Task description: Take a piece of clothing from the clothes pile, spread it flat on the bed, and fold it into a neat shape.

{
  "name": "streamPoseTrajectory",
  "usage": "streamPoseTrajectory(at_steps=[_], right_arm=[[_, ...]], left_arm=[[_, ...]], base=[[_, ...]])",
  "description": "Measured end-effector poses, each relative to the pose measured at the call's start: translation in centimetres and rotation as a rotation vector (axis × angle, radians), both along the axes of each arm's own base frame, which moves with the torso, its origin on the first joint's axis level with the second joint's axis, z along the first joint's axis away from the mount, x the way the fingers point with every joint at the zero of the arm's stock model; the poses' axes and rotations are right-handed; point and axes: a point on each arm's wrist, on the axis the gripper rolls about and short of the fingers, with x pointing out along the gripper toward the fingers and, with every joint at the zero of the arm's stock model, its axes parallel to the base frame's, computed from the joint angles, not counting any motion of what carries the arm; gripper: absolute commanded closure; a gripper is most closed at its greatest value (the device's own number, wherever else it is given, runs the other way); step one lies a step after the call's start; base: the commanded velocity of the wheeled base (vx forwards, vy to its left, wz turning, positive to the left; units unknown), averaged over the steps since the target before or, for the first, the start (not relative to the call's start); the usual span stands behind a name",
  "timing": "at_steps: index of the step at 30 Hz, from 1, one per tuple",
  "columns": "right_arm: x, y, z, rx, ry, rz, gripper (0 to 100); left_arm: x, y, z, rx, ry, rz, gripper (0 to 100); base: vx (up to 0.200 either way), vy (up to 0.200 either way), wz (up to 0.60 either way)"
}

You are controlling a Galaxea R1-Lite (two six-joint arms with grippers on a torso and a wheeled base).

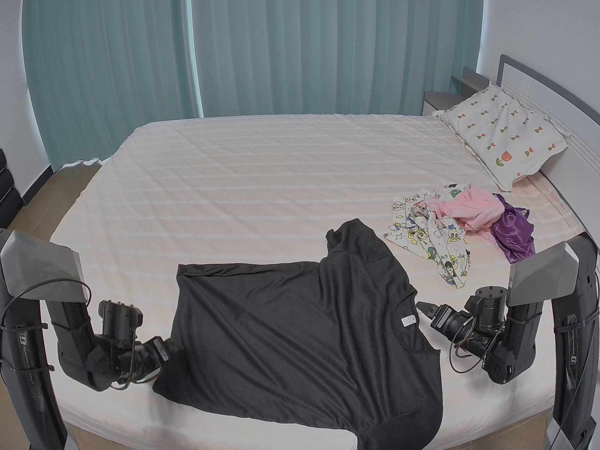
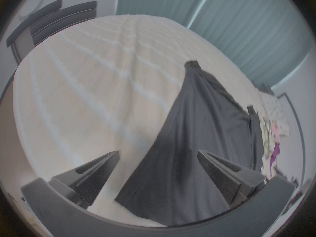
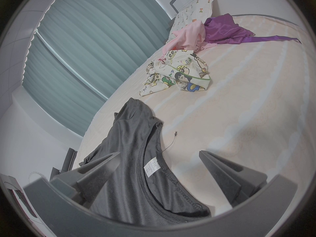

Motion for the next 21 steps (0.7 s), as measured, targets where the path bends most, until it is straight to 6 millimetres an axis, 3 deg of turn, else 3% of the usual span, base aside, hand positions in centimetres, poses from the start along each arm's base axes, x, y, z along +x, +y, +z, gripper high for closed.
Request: streamPoseTrajectory(at_steps=[4,7,17,18,21], right_arm=[[0.0,0.1,-0.1,0.003,0.004,0.002,0],[-0.1,0.2,-0.2,0.005,0.007,0.003,0],[-0.1,0.3,-0.3,0.008,0.013,0.007,0],[-0.1,0.3,-0.3,0.008,0.013,0.008,0],[-0.1,0.3,-0.3,0.009,0.013,0.008,0]], left_arm=[[-3.7,-0.2,-0.2,0.056,0.058,-0.088,0],[-5.3,-0.3,-0.2,0.087,0.089,-0.121,0],[-4.9,-0.7,-1.6,0.145,0.036,-0.127,0],[-4.8,-0.8,-1.8,0.162,0.034,-0.119,100],[-4.8,-1.1,-2.4,0.199,0.025,-0.107,100]], base=[[0.0,0.0,0.0],[0.0,0.0,0.0],[0.0,0.0,0.0],[0.0,0.0,0.0],[0.0,0.0,0.0]])
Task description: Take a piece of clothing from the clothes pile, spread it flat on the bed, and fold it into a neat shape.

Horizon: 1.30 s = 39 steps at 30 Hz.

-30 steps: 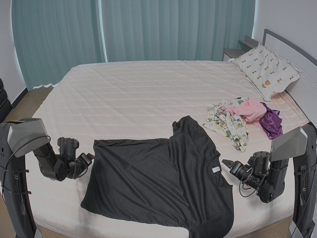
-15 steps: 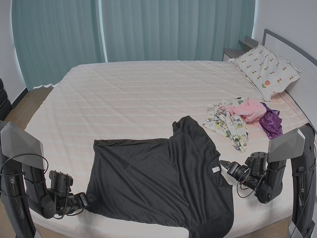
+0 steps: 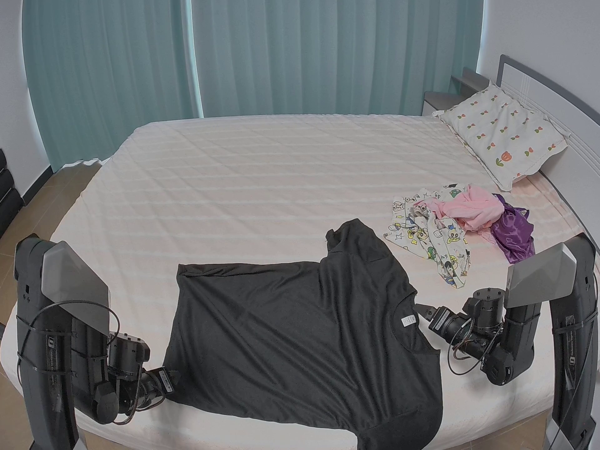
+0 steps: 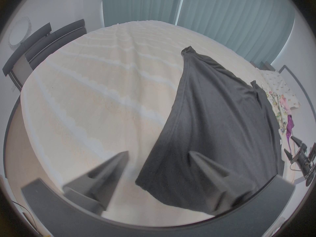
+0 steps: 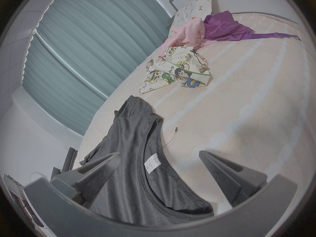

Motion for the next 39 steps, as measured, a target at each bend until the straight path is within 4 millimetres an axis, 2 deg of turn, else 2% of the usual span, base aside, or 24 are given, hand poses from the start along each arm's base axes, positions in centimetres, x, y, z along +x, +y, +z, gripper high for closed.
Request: streamPoseTrajectory(at_steps=[5,13,23,24,31,39], right_arm=[[0.0,0.0,0.0,0.001,0.0,0.0,0],[-0.1,-0.2,-0.1,-0.002,0.007,-0.005,0],[-0.2,-0.4,-0.1,-0.003,0.012,-0.006,0],[-0.3,-0.4,-0.1,-0.001,0.014,0.0,0],[-1.3,-0.5,-0.3,0.006,0.057,0.048,0],[-0.3,-0.1,-0.4,0.013,0.024,0.062,0]], left_arm=[[-0.9,-0.2,-0.6,0.038,0.047,-0.016,100],[-2.0,0.4,-0.5,0.179,0.095,0.0,100],[-3.1,0.9,-0.5,0.224,0.218,-0.02,100],[-3.2,0.9,-0.5,0.225,0.225,-0.022,0],[-3.2,0.8,-0.3,0.223,0.226,-0.027,0],[-2.6,1.0,0.5,0.177,0.157,-0.028,0]], base=[[0.0,0.0,0.0],[0.0,0.0,0.0],[0.0,0.0,0.0],[0.0,0.0,0.0],[0.0,0.0,0.0],[0.0,0.0,0.0]])
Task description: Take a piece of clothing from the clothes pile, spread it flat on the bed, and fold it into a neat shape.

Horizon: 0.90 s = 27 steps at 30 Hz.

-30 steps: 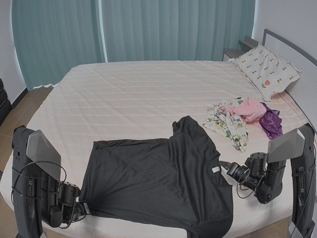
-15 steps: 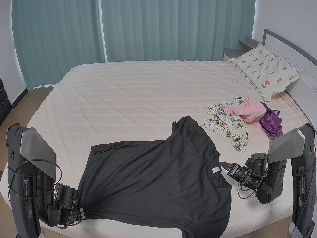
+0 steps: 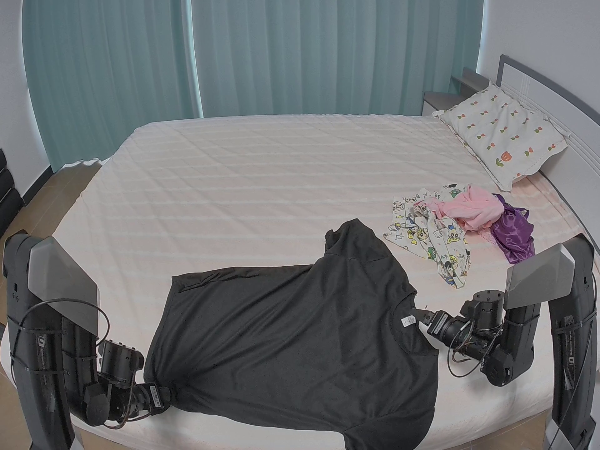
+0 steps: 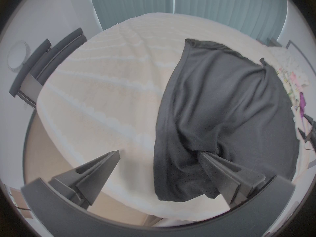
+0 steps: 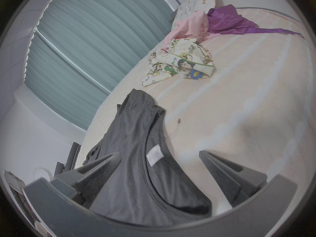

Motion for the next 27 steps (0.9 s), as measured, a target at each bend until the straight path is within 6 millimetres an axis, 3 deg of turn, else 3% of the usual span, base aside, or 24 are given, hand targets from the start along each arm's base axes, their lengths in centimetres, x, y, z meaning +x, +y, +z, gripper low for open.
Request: streamPoseTrajectory(at_steps=[3,4,16,27], right_arm=[[1.0,0.4,-0.2,0.004,-0.02,0.008,0],[1.2,0.6,-0.4,0.004,-0.014,0.011,100],[2.9,1.3,-1.8,-0.055,-0.004,0.043,100],[2.2,-0.6,-1.0,-0.046,-0.039,-0.009,100]], left_arm=[[0.3,0.3,0.7,-0.057,-0.043,-0.008,0],[0.4,0.4,0.9,-0.068,-0.054,-0.006,0],[2.4,2.0,1.8,-0.09,-0.168,0.064,0],[2.6,2.3,1.8,-0.087,-0.175,0.074,0]], base=[[0.0,0.0,0.0],[0.0,0.0,0.0],[0.0,0.0,0.0],[0.0,0.0,0.0]])
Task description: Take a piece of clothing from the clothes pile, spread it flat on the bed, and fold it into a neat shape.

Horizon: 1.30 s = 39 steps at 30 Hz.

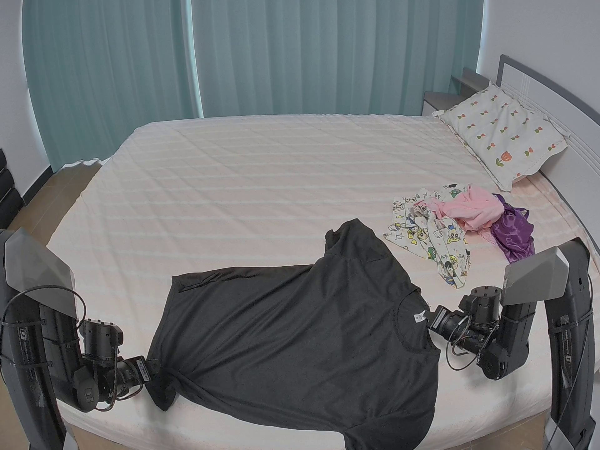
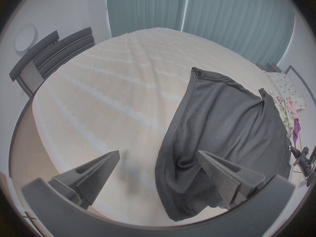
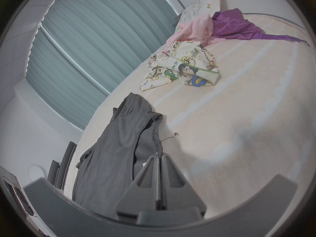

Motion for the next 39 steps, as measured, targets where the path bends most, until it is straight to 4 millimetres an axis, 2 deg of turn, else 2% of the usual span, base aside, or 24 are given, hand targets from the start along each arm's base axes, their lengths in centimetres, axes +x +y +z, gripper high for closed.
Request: streamPoseTrajectory(at_steps=[6,7,20,30,34,39], right_arm=[[-0.4,-0.9,-0.1,-0.005,0.017,-0.024,100],[-0.4,-1.0,-0.1,-0.005,0.018,-0.026,0],[-0.7,-1.3,-0.4,-0.002,0.032,-0.038,0],[-0.9,-1.5,-0.1,0.005,0.024,-0.046,0],[-1.0,-1.5,-0.1,0.01,0.027,-0.046,0],[-1.2,-1.2,-0.2,0.02,0.037,-0.045,0]], left_arm=[[-0.3,0.1,-0.5,0.021,0.036,-0.022,0],[-0.4,0.1,-0.5,0.022,0.041,-0.023,0],[-1.5,0.0,-0.5,0.035,0.083,-0.06,0],[-1.4,0.4,2.8,-0.043,-0.07,-0.106,0],[0.1,0.7,4.2,-0.067,-0.177,-0.103,0],[4.2,0.8,5.5,-0.104,-0.325,-0.069,0]], base=[[0.0,0.0,0.0],[0.0,0.0,0.0],[0.0,0.0,0.0],[0.0,0.0,0.0],[0.0,0.0,0.0],[0.0,0.0,0.0]])
